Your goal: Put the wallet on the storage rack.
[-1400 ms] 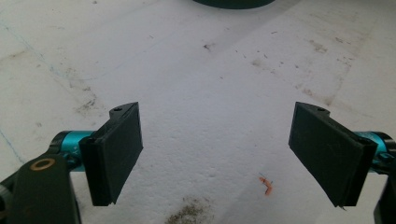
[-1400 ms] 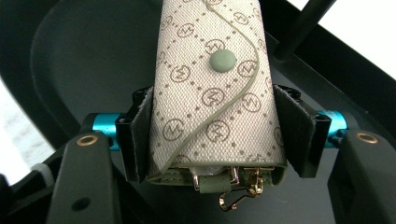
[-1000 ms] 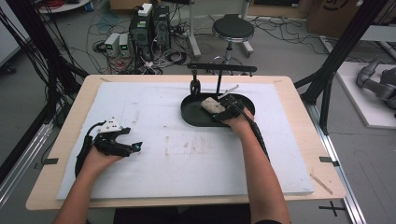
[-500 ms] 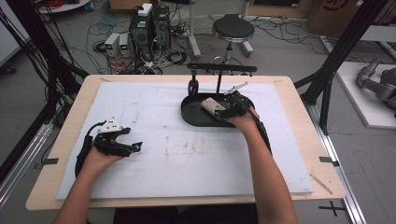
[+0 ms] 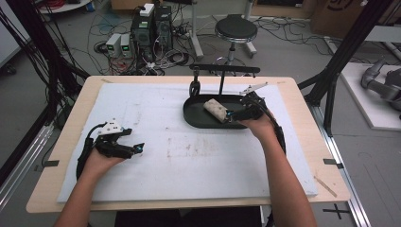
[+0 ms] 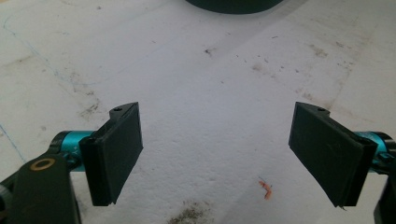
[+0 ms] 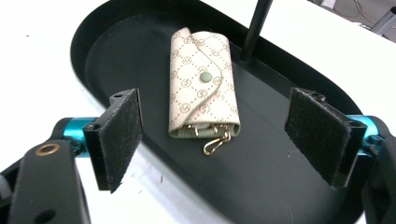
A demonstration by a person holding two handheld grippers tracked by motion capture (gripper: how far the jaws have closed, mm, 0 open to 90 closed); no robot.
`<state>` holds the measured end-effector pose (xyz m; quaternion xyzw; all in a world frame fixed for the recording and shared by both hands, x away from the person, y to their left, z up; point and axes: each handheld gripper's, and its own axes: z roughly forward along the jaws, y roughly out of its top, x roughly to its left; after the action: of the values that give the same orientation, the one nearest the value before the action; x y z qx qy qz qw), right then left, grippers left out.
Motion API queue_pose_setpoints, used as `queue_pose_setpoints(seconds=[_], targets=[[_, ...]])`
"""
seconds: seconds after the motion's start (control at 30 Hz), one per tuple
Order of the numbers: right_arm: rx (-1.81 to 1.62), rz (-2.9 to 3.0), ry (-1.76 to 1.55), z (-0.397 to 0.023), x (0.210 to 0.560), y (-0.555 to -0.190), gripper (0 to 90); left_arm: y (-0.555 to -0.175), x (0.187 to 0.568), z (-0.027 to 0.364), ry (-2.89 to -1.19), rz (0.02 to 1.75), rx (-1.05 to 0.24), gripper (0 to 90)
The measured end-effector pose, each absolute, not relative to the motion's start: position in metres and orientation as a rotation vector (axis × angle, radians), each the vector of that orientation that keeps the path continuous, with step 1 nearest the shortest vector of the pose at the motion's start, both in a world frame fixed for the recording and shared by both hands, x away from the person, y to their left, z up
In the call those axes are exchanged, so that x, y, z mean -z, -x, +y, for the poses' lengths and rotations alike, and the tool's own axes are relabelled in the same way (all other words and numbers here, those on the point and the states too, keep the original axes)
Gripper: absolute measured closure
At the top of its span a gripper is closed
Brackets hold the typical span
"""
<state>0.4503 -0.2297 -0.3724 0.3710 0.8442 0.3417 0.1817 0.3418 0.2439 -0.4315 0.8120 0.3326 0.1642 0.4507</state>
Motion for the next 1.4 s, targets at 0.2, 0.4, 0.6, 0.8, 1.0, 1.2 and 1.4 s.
queue_pose_setpoints(seconds=[0.2,0.4,0.6,0.8,1.0,1.2,1.4], targets=[[-1.016,2.339,-1.036,-0.244,0.369,-0.430,19.6,-0.341,0.430,0.244,-2.000,0.820,-0.410,17.4],[-1.060,2.296,-1.046,-0.263,0.373,-0.406,19.6,-0.341,0.431,0.243,-1.998,0.825,-0.417,17.4],[-1.106,2.258,-1.057,-0.275,0.376,-0.391,19.5,-0.341,0.430,0.244,-1.991,0.825,-0.426,17.4],[-1.164,2.217,-1.070,-0.286,0.385,-0.372,18.2,-0.341,0.430,0.244,-1.981,0.830,-0.420,17.4],[-1.207,2.185,-1.103,-0.294,0.396,-0.359,18.2,-0.342,0.430,0.244,-1.984,0.827,-0.419,17.4],[-1.242,2.154,-1.137,-0.298,0.408,-0.351,18.2,-0.342,0.430,0.245,-1.970,0.835,-0.420,17.4],[-1.252,2.141,-1.166,-0.304,0.422,-0.344,18.2,-0.342,0.430,0.245,-1.966,0.834,-0.424,17.4]])
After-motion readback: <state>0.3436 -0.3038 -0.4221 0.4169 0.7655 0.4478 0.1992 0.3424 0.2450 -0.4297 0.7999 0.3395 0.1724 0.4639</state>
